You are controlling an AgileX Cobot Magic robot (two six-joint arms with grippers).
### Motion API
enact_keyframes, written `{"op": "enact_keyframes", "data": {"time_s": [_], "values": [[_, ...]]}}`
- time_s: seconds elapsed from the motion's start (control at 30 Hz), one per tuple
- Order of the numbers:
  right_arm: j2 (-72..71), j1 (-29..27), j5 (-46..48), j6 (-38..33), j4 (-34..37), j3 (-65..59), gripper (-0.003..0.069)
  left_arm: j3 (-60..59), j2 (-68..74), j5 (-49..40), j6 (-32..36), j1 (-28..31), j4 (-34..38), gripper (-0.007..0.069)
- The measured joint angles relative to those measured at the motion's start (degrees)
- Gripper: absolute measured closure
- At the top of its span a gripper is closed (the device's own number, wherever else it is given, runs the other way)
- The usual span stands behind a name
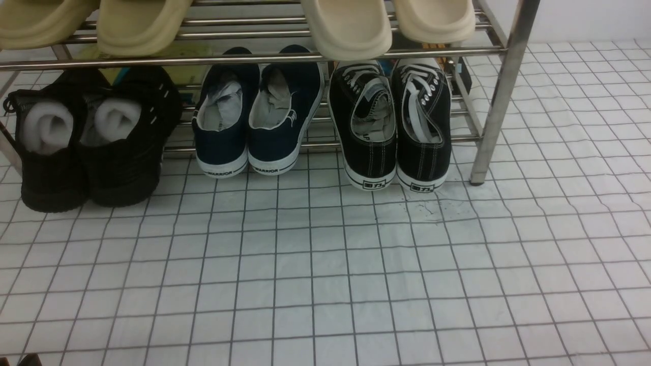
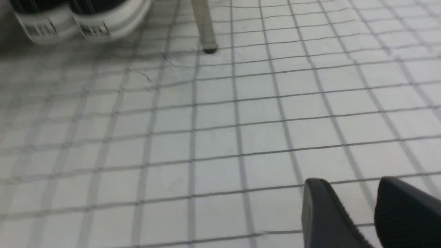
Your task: Take the shoes off the shelf with your hand from the white checkered tablecloth.
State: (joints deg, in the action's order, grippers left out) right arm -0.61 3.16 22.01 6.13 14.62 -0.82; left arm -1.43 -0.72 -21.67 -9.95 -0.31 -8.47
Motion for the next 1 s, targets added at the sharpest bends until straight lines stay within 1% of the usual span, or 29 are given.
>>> {"op": "enact_keyframes", "data": {"time_s": [0.07,0.1,0.13,0.2,0.3,0.33,0.4,0.47,0.53,0.57,0.6,0.67,0.73,0.83,0.9,0.93,1.0], "values": [[0.00,0.00,-0.31,4.90,9.72,-0.29,0.0420,0.00,0.00,0.00,0.00,0.00,0.00,0.0384],[0.00,0.00,-0.36,5.24,9.72,-0.29,0.0420,0.00,0.00,0.00,0.00,0.00,0.00,0.0384],[0.00,0.00,-0.44,7.40,16.33,-0.49,0.0420,0.00,0.00,0.00,0.00,0.00,0.00,0.0384],[0.00,0.00,-0.49,8.62,21.11,-0.54,0.0420,0.00,0.00,0.00,0.00,0.00,0.00,0.0384],[0.00,0.00,-1.36,8.79,24.51,-0.54,0.0420,0.00,0.00,0.00,0.00,0.00,0.00,0.0384],[0.00,0.00,-2.24,6.06,25.40,-0.23,0.0431,0.00,0.00,0.00,0.00,0.00,0.00,0.0384],[0.00,0.00,-2.09,3.52,25.33,0.78,0.0451,0.00,0.00,0.00,0.00,0.00,0.00,0.0384],[1.24,0.00,-1.15,-4.52,23.30,6.74,0.0536,0.00,0.00,0.00,0.00,0.00,0.00,0.0384],[5.03,0.00,0.88,-9.15,19.99,13.28,0.0624,0.00,0.00,0.00,0.00,0.00,0.00,0.0384],[5.62,0.00,0.88,-9.55,19.55,13.28,0.0624,0.00,0.00,0.00,0.00,0.00,0.00,0.0384],[11.21,0.00,4.35,-11.23,15.11,18.71,0.0664,0.00,0.00,0.00,0.00,0.00,0.00,0.0384],[19.08,0.00,10.48,-10.42,9.02,25.27,0.0667,0.00,0.00,0.00,0.00,0.00,0.00,0.0384],[29.92,0.00,19.42,-4.95,1.42,31.14,0.0658,0.00,0.00,0.00,0.00,0.00,0.00,0.0384],[43.51,0.00,28.12,0.85,-4.03,38.23,0.0646,0.00,0.00,0.00,0.00,0.00,0.00,0.0384],[51.37,0.89,31.05,1.18,-3.37,41.83,0.0637,0.00,0.00,0.00,0.00,0.00,0.00,0.0384],[53.02,1.26,31.05,1.18,-2.85,42.19,0.0636,0.00,0.00,0.00,0.00,0.00,0.00,0.0384],[61.85,4.91,32.22,-2.29,1.91,46.17,0.0606,0.00,0.00,0.00,0.00,0.00,0.00,0.0384]]}}
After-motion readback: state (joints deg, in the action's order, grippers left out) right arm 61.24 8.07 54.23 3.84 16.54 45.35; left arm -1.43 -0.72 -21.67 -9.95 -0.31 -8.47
